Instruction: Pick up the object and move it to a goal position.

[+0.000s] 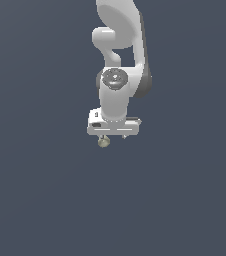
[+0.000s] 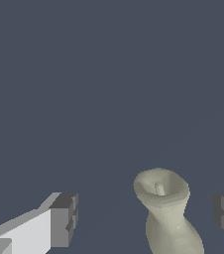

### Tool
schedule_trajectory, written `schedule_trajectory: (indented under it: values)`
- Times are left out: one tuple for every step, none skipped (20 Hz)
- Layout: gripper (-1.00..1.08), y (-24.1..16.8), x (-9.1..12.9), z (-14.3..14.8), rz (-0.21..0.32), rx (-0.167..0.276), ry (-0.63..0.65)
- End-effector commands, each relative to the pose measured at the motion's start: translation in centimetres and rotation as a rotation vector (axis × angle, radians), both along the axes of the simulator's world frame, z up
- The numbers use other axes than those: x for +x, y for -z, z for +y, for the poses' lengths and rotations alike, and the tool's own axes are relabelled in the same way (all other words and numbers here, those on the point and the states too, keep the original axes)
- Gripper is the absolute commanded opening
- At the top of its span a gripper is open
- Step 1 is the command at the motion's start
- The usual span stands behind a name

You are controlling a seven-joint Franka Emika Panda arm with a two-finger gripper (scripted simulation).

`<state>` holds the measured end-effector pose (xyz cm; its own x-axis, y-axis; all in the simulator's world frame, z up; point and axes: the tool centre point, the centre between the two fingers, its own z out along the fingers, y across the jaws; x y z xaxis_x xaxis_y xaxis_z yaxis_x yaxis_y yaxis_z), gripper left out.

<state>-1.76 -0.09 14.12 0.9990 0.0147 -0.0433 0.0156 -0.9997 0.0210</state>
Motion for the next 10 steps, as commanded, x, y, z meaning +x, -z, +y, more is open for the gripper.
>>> schedule_trajectory:
  values:
    - [1.00, 0.0, 0.0, 0.0, 0.000, 0.000, 0.000]
    - [1.00, 0.0, 0.0, 0.0, 0.000, 0.000, 0.001]
    - [1.00, -0.1, 0.0, 0.0, -0.001, 0.001, 0.003]
    - [1.00, -0.3, 0.0, 0.0, -0.002, 0.003, 0.007]
    - [1.00, -0.5, 0.1, 0.0, -0.004, 0.005, 0.012]
    - [1.00, -0.7, 0.1, 0.1, -0.007, 0.007, 0.019]
    - [1.00, -0.9, 0.2, 0.1, -0.009, 0.009, 0.025]
    - [1.00, -1.1, 0.2, 0.1, -0.010, 0.011, 0.029]
    - [1.00, -1.2, 0.2, 0.1, -0.011, 0.012, 0.032]
    - [1.00, -1.2, 0.2, 0.1, -0.011, 0.012, 0.033]
